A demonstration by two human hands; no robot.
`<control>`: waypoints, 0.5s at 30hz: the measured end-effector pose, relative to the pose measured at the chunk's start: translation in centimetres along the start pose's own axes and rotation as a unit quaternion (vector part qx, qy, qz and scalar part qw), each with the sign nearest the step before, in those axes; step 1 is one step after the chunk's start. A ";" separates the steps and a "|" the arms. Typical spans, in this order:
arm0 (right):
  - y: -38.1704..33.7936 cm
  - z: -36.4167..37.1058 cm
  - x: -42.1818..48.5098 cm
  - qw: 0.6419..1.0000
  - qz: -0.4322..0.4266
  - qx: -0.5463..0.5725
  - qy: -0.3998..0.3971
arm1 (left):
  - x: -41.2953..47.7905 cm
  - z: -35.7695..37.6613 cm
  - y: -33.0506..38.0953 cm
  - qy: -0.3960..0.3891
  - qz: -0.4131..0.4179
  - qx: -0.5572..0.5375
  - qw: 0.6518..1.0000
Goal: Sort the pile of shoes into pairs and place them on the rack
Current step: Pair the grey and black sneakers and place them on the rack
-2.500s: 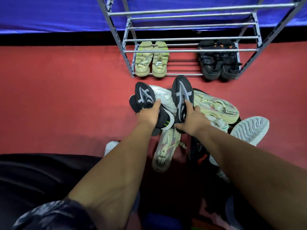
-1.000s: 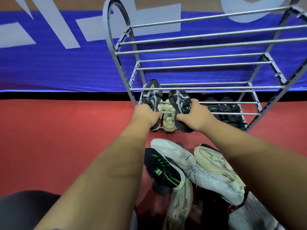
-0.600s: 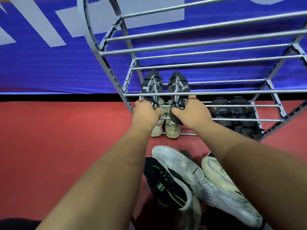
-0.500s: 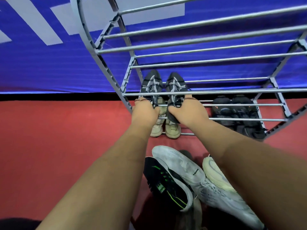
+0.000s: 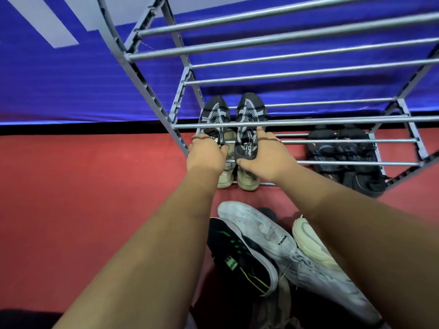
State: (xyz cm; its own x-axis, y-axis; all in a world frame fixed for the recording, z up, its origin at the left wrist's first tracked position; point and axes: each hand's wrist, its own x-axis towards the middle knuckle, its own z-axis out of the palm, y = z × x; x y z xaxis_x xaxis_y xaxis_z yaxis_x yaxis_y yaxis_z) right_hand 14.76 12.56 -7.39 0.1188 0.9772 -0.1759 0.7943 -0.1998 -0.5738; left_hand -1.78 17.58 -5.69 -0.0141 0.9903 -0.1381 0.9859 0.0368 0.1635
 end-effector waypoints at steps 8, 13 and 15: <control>-0.1 -0.7 -0.6 0.996 -0.026 -0.059 -0.055 | -2.4 -0.9 -0.9 0.039 0.041 -0.050 0.997; -0.1 -1.7 -2.9 1.000 0.004 -0.020 0.007 | -6.2 -0.9 -2.1 0.098 0.073 -0.078 0.989; 0.5 -2.1 -4.9 0.998 -0.019 -0.019 0.063 | -8.6 0.1 -2.4 0.120 0.080 -0.112 0.983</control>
State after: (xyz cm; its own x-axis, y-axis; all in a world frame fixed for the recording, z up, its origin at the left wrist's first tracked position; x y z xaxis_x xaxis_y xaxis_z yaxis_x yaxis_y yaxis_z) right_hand 15.82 7.85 -5.16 0.1597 0.9859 -0.0505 0.8210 -0.1610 -0.5478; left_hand -3.98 8.95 -4.97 0.0730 0.9877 0.1381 0.9175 -0.1208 0.3790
